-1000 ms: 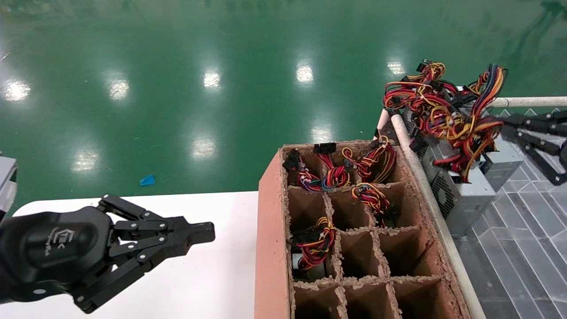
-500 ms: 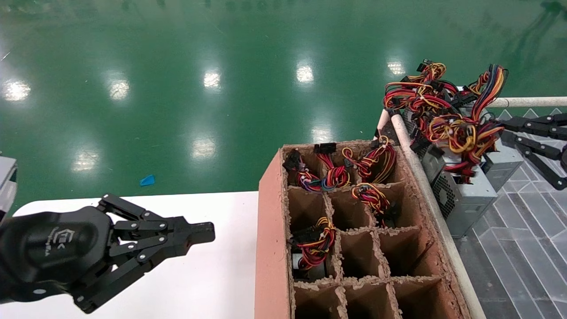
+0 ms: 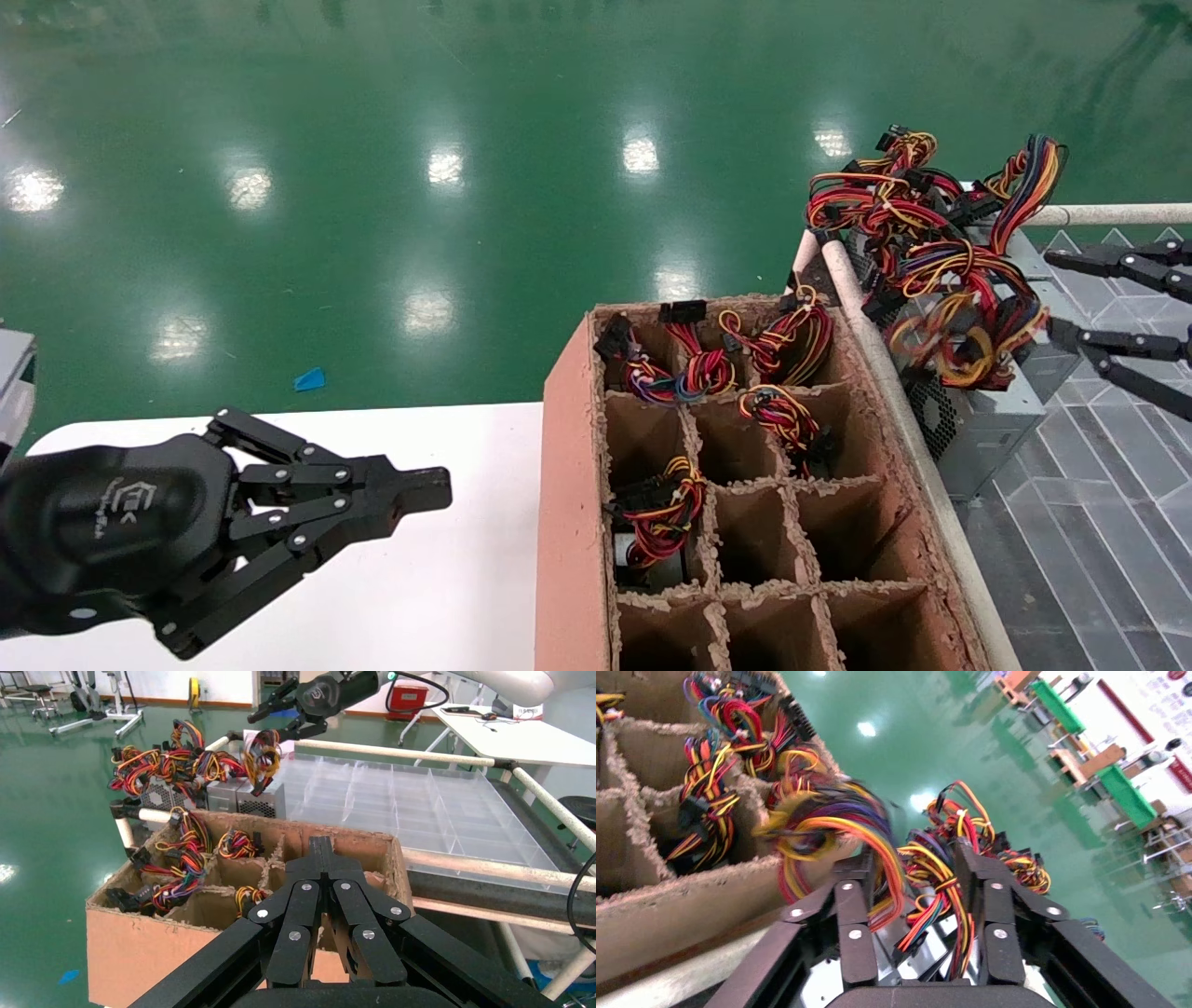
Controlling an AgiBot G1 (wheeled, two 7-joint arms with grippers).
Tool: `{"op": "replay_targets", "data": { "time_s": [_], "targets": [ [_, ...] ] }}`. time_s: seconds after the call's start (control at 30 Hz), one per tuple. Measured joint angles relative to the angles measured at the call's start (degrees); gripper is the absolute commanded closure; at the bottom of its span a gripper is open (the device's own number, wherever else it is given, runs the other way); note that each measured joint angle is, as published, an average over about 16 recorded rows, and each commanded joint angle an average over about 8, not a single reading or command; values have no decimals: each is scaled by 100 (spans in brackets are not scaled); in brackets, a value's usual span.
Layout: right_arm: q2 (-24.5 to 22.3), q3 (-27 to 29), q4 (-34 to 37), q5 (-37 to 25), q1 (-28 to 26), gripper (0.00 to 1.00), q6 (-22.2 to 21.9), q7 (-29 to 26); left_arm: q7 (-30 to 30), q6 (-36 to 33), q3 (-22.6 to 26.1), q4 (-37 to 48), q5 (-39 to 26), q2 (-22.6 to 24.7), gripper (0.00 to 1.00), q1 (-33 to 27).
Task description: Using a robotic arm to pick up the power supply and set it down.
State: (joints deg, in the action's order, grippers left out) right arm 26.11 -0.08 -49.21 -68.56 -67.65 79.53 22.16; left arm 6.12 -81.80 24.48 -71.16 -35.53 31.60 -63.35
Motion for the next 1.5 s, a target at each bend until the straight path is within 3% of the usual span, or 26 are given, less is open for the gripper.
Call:
{"op": "replay_targets", "data": {
  "time_s": [0.73,1.17,1.5],
  "targets": [
    [-768,-110,-801,-300,159,0,198,-966,0,0,0,0,0,0,100,0],
    [-842,221,-784,448,164,0,424,-947,0,0,0,0,0,0,100,0],
    [-601,2,-1007,859,228,0,491,-1237,0,0,0,0,0,0,100,0]
  ]
}}
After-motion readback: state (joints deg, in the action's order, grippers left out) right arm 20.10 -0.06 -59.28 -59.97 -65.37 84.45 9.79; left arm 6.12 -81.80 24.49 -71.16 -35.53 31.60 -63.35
